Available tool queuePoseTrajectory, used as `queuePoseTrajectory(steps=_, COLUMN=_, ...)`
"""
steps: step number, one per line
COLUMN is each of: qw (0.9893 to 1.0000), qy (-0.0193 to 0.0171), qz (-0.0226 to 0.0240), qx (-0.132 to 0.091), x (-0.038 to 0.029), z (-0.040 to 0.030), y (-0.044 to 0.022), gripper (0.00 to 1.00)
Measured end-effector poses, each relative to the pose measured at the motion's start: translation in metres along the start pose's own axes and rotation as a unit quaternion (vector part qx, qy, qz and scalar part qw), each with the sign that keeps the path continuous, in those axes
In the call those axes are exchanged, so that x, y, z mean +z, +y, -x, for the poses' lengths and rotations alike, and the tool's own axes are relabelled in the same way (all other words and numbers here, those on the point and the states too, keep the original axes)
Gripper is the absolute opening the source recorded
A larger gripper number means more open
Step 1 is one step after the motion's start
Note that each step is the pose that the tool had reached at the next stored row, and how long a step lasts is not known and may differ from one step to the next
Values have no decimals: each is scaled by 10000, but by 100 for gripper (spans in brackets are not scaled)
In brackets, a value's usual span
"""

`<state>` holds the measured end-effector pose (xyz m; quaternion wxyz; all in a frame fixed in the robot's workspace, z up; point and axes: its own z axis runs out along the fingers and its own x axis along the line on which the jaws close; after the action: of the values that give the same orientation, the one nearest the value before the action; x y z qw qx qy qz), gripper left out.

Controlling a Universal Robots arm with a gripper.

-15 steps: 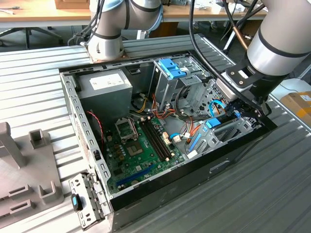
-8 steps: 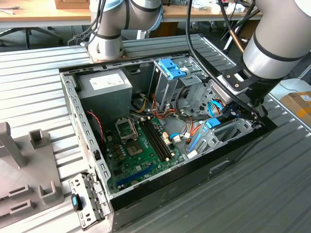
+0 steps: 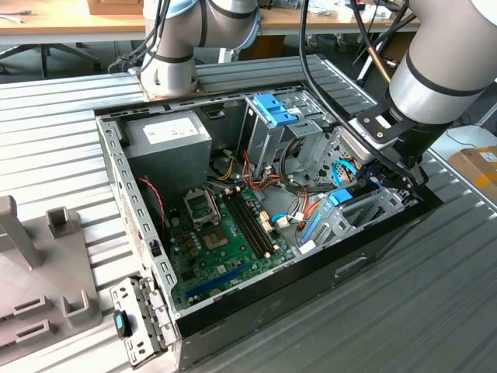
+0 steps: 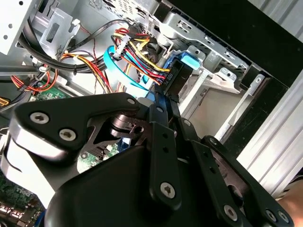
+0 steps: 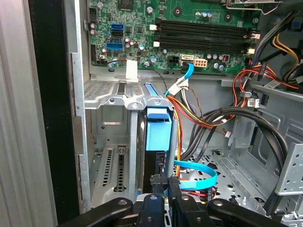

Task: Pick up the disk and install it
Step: 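Insert the second disk wire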

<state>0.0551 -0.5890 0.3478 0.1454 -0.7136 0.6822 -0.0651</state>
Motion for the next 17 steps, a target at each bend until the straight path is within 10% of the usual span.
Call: queuePoseTrajectory(steps=17, qw=10000, qy=-1, qz=-2, qx=0, x=88, z=-12, y=27, gripper=16)
